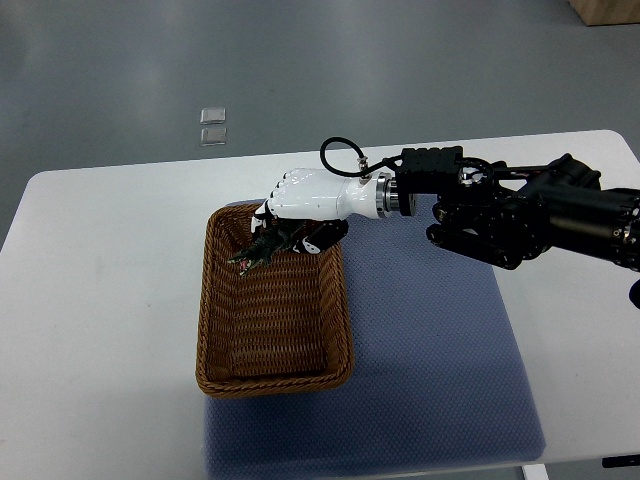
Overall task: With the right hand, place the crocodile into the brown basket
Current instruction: 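Open the right hand to drop the crocodile into the basket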
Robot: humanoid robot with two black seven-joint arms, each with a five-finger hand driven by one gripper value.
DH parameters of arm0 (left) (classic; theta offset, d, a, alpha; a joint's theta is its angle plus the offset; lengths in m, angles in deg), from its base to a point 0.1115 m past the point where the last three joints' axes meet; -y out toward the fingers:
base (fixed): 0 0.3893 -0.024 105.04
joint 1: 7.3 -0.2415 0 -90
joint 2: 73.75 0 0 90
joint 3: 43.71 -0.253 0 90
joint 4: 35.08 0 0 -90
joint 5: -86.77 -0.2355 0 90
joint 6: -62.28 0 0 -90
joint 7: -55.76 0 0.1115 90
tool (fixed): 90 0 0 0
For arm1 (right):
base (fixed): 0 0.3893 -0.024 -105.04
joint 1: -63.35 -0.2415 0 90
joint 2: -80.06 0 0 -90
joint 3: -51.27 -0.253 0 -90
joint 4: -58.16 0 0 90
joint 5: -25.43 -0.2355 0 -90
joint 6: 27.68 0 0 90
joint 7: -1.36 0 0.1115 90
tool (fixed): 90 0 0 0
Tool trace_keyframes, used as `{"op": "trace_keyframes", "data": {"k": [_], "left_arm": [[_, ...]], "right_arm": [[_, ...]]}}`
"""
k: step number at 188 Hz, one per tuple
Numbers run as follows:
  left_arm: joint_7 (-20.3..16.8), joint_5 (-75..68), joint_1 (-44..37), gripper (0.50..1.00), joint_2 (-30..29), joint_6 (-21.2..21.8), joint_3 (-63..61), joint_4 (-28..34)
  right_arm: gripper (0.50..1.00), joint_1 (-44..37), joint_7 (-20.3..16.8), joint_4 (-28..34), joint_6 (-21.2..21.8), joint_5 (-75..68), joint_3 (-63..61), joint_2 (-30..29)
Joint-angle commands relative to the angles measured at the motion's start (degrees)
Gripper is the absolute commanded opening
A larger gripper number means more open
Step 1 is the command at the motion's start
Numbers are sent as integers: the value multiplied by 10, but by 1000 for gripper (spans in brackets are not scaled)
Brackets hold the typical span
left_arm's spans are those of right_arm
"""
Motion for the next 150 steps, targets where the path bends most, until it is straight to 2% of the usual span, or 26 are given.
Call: {"op": "trace_keyframes", "data": {"k": [1,2,8,26,86,112,132,150], "left_arm": [[0,0,0,1000,0,-1,0,0],[0,0,0,1000,0,-1,0,0],[0,0,0,1000,0,0,0,0],[0,0,0,1000,0,-1,0,0],[0,0,0,1000,0,0,0,0],[0,0,0,1000,0,0,0,0],[0,0,0,1000,0,0,0,0],[0,0,0,1000,0,-1,0,0]], "right_arm": [[815,4,0,0,1,0,2,0],[846,4,0,0,2,0,2,0],[889,5,0,0,3,0,6,0],[928,5,0,0,3,-1,23,1],[928,6,0,-8,4,-11,-2,12],[928,6,0,-8,9,-11,-39,36],[928,6,0,-8,31,-12,-62,49],[928,8,0,-8,71,-34,-114,64]]}}
